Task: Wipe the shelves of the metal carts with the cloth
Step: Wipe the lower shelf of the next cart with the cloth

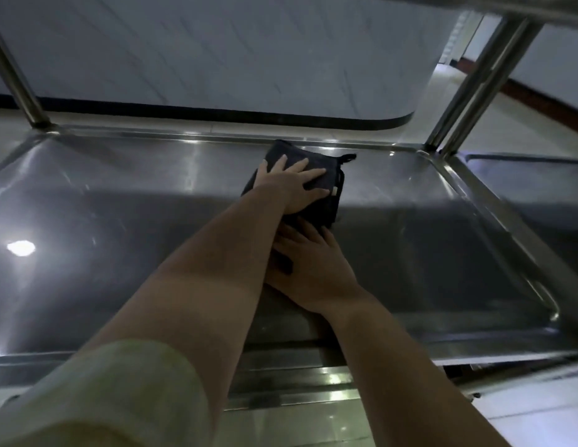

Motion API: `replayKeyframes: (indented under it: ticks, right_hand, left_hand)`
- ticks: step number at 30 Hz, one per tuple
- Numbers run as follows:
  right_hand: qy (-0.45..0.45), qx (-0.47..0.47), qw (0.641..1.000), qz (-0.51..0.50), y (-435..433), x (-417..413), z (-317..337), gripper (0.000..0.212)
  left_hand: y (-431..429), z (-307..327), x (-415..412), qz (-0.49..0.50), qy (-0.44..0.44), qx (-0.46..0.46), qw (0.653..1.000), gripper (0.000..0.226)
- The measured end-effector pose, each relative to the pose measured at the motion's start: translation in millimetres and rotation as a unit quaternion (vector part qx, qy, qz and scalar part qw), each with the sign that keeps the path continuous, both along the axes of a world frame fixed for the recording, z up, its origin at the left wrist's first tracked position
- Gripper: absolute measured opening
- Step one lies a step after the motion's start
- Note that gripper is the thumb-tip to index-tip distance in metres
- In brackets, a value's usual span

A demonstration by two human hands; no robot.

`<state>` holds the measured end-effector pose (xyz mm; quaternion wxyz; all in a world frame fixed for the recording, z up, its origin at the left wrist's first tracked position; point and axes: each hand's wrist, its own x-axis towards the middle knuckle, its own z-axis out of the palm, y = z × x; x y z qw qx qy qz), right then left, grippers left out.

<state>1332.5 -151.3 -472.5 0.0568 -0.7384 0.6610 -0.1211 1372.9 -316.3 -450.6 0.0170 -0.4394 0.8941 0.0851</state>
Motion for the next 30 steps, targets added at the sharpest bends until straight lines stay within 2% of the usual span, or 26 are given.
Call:
replayKeyframes:
  ticks: [3,6,9,11,14,18,22,26,28,30]
  right_hand:
    - [-0.01,0.044,0.999,-0.01,-1,-1,4,0.068]
    - [-0.003,0.071,0.997,-0.018,-1,-1,8,0.069]
    - [0.013,0.071,0.997,-0.028,1,7,7,0.07]
    - [0.037,0.075,0.996,-0.027,2,15,5,0.071]
    - [0.052,0.079,0.995,-0.036,5,20,6,0.07]
    - [0.034,0.074,0.996,-0.04,8,20,9,0.065]
    - [-0.075,0.027,0.993,-0.086,10,19,14,0.046]
    - [-0.152,-0.019,0.979,-0.136,17,23,19,0.041]
    - [-0.185,-0.081,0.966,-0.162,21,21,21,0.034]
    - [-0.179,-0.112,0.965,-0.155,27,22,25,0.025]
  left_hand:
    - [-24,-4,71,0.081,0.0,-0.005,0.997,0.064]
    - [-42,-7,176,0.172,-0.006,-0.011,0.985,0.063]
    - [-35,-10,274,0.226,-0.022,-0.003,0.974,0.065]
    - [-9,-10,304,0.256,-0.03,0.006,0.966,0.064]
    - [32,-7,285,0.275,-0.01,0.001,0.961,0.057]
    - [97,-6,207,0.16,-0.005,-0.005,0.987,0.061]
    - [164,-13,144,0.078,-0.008,-0.009,0.997,0.064]
    - [180,-14,143,0.069,0.01,0.006,0.998,0.066]
    - [176,-7,148,0.056,0.038,0.045,0.997,0.064]
    - [173,4,161,0.044,0.13,0.104,0.985,0.059]
